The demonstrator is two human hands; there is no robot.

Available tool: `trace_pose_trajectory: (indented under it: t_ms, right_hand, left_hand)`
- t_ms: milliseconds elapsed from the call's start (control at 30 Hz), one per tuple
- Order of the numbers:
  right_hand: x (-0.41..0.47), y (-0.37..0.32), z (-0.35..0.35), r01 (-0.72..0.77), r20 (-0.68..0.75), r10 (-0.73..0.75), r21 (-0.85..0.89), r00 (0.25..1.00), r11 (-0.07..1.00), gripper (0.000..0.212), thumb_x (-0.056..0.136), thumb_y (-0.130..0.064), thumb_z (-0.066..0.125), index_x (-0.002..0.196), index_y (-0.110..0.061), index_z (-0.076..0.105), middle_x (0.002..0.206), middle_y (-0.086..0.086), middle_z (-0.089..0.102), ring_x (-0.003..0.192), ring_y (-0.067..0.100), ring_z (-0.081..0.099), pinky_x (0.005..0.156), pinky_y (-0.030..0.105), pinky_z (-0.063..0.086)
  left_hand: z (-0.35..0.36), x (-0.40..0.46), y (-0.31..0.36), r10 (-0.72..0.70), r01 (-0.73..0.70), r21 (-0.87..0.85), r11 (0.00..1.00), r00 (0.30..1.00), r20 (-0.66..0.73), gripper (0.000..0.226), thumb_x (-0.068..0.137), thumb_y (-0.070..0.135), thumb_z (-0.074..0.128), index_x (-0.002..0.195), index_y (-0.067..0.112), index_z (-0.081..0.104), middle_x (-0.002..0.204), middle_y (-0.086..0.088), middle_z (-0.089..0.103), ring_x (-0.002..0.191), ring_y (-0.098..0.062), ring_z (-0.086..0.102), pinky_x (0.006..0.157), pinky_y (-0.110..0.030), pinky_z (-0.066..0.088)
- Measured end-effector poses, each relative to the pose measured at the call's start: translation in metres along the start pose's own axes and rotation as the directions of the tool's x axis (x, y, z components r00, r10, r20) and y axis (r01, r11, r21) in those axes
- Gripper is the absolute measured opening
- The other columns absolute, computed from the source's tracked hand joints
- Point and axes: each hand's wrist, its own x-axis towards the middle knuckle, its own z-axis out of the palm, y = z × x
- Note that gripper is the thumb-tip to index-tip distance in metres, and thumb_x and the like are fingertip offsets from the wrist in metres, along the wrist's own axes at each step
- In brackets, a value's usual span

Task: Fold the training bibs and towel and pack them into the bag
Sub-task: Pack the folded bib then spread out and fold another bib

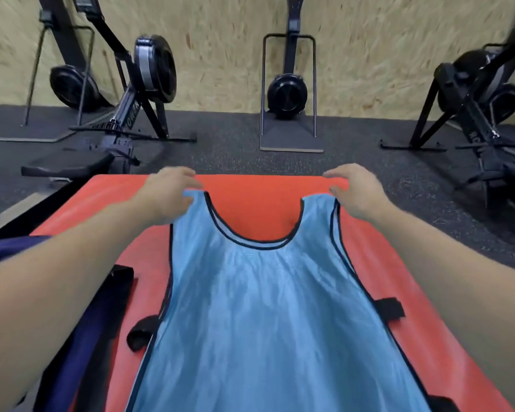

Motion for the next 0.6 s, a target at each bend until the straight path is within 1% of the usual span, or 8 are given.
trace_pose_trajectory:
  t_ms: [100, 133, 200, 267, 300, 400, 500, 600]
  right_hand:
    - [-0.054, 0.018, 0.042, 0.002, 0.111, 0.001, -0.023, 0.994, 1.0, 0.028, 0.1, -0.017, 0.054, 0.125, -0.012, 0.066, 0.128, 0.01, 0.062, 0.111, 0.029, 0.059, 0.092, 0.029, 0.04]
    - [-0.071, 0.027, 0.058, 0.008, 0.184, 0.004, -0.063, 0.983, 0.998, 0.031, 0.102, -0.021, 0.05, 0.129, -0.01, 0.062, 0.131, 0.011, 0.059, 0.116, 0.03, 0.056, 0.092, 0.029, 0.038]
    - [-0.093, 0.046, 0.086, 0.019, 0.286, 0.032, -0.174, 0.958, 0.985, 0.044, 0.105, -0.032, 0.04, 0.143, -0.012, 0.047, 0.149, 0.009, 0.045, 0.139, 0.026, 0.039, 0.109, 0.034, 0.032]
    - [-0.091, 0.062, 0.103, -0.008, 0.274, 0.076, -0.242, 0.959, 0.97, 0.059, 0.102, -0.049, 0.021, 0.15, -0.018, 0.035, 0.159, 0.002, 0.031, 0.148, 0.021, 0.025, 0.118, 0.043, 0.025]
    - [-0.083, 0.067, 0.107, -0.018, 0.254, 0.084, -0.252, 0.963, 0.968, 0.065, 0.099, -0.053, 0.013, 0.15, -0.02, 0.034, 0.158, 0.0, 0.031, 0.149, 0.02, 0.023, 0.118, 0.046, 0.025]
    - [-0.049, 0.076, 0.118, -0.023, 0.238, 0.087, -0.258, 0.967, 0.966, 0.054, 0.102, -0.046, 0.014, 0.143, -0.02, 0.036, 0.152, -0.001, 0.035, 0.15, 0.021, 0.02, 0.119, 0.049, 0.022]
    - [-0.023, 0.08, 0.126, 0.004, 0.221, 0.056, -0.26, 0.974, 0.965, 0.048, 0.103, -0.042, 0.015, 0.138, -0.018, 0.04, 0.146, 0.0, 0.04, 0.148, 0.023, 0.025, 0.116, 0.05, 0.023]
    - [-0.012, 0.076, 0.123, -0.01, 0.214, 0.084, -0.324, 0.973, 0.946, 0.05, 0.105, -0.04, 0.016, 0.144, -0.017, 0.037, 0.154, 0.0, 0.035, 0.151, 0.021, 0.019, 0.12, 0.049, 0.015]
  left_hand:
    - [0.058, -0.045, 0.008, -0.018, 0.028, -0.072, 0.997, 0.991, 0.132, 0.04, 0.101, 0.03, 0.047, 0.138, 0.02, 0.058, 0.151, -0.003, 0.047, 0.138, -0.025, 0.043, 0.113, -0.037, 0.034]
    - [0.078, -0.059, 0.006, -0.026, 0.045, -0.097, 0.994, 0.982, 0.186, 0.045, 0.102, 0.039, 0.039, 0.137, 0.017, 0.057, 0.149, -0.004, 0.048, 0.137, -0.025, 0.045, 0.112, -0.037, 0.035]
    - [0.112, -0.071, -0.004, -0.033, 0.056, -0.097, 0.994, 0.972, 0.232, 0.053, 0.104, 0.041, 0.031, 0.143, 0.01, 0.047, 0.153, -0.007, 0.043, 0.141, -0.024, 0.04, 0.115, -0.036, 0.031]
    - [0.13, -0.063, -0.017, -0.049, 0.066, -0.079, 0.995, 0.979, 0.198, 0.054, 0.107, 0.035, 0.029, 0.155, 0.01, 0.03, 0.164, -0.007, 0.025, 0.151, -0.019, 0.023, 0.122, -0.036, 0.019]
    - [0.134, -0.055, -0.021, -0.057, 0.071, -0.075, 0.995, 0.982, 0.18, 0.055, 0.107, 0.036, 0.027, 0.157, 0.013, 0.025, 0.166, -0.003, 0.019, 0.153, -0.017, 0.016, 0.123, -0.037, 0.015]
    - [0.137, -0.03, -0.025, -0.09, 0.106, -0.076, 0.991, 0.977, 0.191, 0.057, 0.107, 0.041, 0.021, 0.16, 0.021, 0.016, 0.167, 0.007, 0.007, 0.154, -0.01, 0.004, 0.125, -0.037, 0.006]
    - [0.141, -0.003, -0.028, -0.089, 0.103, -0.07, 0.992, 0.981, 0.173, 0.057, 0.107, 0.043, 0.019, 0.16, 0.022, 0.014, 0.167, 0.006, 0.006, 0.154, -0.009, 0.003, 0.124, -0.037, 0.004]
    - [0.141, 0.008, -0.027, -0.092, 0.097, -0.026, 0.995, 0.984, 0.154, 0.058, 0.107, 0.045, 0.017, 0.16, 0.022, 0.015, 0.168, 0.005, 0.008, 0.154, -0.009, 0.004, 0.124, -0.038, 0.002]
